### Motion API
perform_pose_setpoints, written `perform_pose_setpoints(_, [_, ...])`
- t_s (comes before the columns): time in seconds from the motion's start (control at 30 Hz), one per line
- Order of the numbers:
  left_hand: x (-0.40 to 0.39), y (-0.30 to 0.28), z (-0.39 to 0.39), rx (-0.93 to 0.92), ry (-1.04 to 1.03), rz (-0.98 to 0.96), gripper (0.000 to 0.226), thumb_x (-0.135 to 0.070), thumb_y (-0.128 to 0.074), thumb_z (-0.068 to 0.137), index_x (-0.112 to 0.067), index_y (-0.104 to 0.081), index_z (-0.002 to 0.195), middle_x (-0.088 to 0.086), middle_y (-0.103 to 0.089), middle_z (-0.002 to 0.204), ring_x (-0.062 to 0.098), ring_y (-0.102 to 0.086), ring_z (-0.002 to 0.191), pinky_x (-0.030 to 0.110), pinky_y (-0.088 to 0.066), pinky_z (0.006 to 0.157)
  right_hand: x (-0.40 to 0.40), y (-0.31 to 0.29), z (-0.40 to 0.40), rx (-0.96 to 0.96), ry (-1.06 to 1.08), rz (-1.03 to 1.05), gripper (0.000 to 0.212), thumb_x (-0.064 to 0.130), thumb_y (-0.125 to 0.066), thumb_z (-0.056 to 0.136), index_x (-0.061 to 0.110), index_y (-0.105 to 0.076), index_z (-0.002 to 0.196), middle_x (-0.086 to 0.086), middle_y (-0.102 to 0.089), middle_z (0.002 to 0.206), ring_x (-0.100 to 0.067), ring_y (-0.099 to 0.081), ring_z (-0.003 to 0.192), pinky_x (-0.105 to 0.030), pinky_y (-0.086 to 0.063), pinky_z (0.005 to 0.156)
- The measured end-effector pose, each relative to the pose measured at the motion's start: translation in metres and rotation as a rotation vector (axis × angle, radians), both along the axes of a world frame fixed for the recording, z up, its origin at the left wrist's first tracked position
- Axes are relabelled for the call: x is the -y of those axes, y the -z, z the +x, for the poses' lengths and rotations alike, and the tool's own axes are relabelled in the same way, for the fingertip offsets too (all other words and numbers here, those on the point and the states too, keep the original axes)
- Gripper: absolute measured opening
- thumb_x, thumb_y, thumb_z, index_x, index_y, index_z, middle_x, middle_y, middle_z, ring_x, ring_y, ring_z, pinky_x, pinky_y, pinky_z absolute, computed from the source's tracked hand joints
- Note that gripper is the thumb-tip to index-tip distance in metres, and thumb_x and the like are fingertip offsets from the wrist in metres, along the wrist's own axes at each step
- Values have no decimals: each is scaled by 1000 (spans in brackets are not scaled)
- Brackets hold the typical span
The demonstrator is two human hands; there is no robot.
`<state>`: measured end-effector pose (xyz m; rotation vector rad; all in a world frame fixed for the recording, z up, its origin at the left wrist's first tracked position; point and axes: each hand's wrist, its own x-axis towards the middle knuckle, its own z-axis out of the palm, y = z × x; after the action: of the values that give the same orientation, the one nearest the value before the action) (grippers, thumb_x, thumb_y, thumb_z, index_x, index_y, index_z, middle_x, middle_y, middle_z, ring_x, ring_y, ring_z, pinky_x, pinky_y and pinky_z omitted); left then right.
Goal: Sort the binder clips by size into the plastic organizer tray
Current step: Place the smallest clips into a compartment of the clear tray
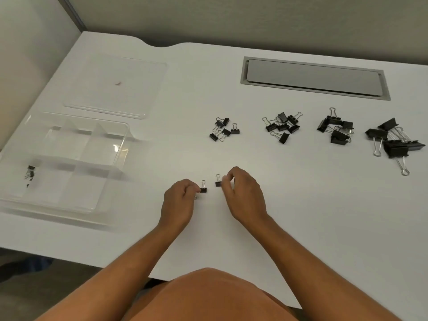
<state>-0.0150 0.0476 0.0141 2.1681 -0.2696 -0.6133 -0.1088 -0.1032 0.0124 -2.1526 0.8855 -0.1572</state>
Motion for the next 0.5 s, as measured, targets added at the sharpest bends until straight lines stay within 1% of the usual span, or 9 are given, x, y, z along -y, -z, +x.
perform_pose_setpoints(0.07, [2,-2,0,122,46,76,21,-15,-57,98,-15,-73,84,-8,-70,82,10,-65,82,27,-45,68,-5,5,6,-112,-59,-97,32,53,-55,100,21,-53,102,6,-58,97,-19,-58,81,-35,-46,70])
perform_pose_setpoints(0.1, [3,-2,0,174,66,95,16,-17,-62,96,-17,-75,86,-10,-70,81,9,-66,82,25,-46,69,-8,9,7,-141,-76,-127,37,57,-57,98,21,-52,106,5,-58,101,-20,-59,85,-37,-49,72])
perform_pose_setpoints(0.13, [3,-2,1,205,85,107,10,-20,-68,95,-17,-77,92,-11,-69,83,10,-67,83,24,-47,72,-10,14,6,-152,-82,-155,38,57,-59,98,20,-52,107,4,-59,102,-21,-60,87,-38,-52,74])
perform_pose_setpoints(0.2, [2,-1,3,262,137,153,14,-27,-76,93,-18,-79,103,-8,-69,87,12,-67,84,27,-52,76,-14,21,5,-111,-60,-195,33,51,-62,99,20,-53,106,4,-61,102,-21,-61,88,-38,-52,74])
perform_pose_setpoints(0.27, [1,-1,3,303,165,162,10,-29,-76,94,-21,-78,99,-9,-68,89,10,-65,83,30,-54,77,-17,26,3,-60,-27,-208,28,47,-62,100,21,-56,103,6,-63,100,-19,-62,88,-36,-51,73])
perform_pose_setpoints(0.33, [-2,-3,3,297,150,94,4,-23,-73,96,-22,-76,93,-9,-68,88,9,-66,82,26,-55,77,-21,27,2,-35,-17,-237,24,45,-61,101,21,-59,100,7,-65,96,-17,-62,85,-35,-51,71])
perform_pose_setpoints(0.4, [-5,-3,4,119,40,-49,9,-14,-69,98,-19,-75,94,-7,-73,85,9,-69,77,23,-57,76,-24,28,2,-18,-12,-284,22,41,-61,102,20,-60,99,6,-66,94,-18,-64,83,-36,-52,68])
perform_pose_setpoints(0.47, [-6,-6,6,-213,-141,-215,18,-4,-62,99,-17,-75,103,0,-75,88,11,-67,70,27,-58,73,-24,28,3,-32,-8,-298,19,37,-60,101,19,-60,99,5,-66,94,-21,-65,82,-36,-52,67])
perform_pose_setpoints(0.5, [-7,-6,7,-340,-204,-249,25,-1,-57,98,-18,-74,106,1,-72,87,13,-61,67,29,-55,70,-24,28,3,-47,-15,-302,17,36,-60,100,18,-60,100,4,-67,95,-23,-65,83,-37,-52,68])
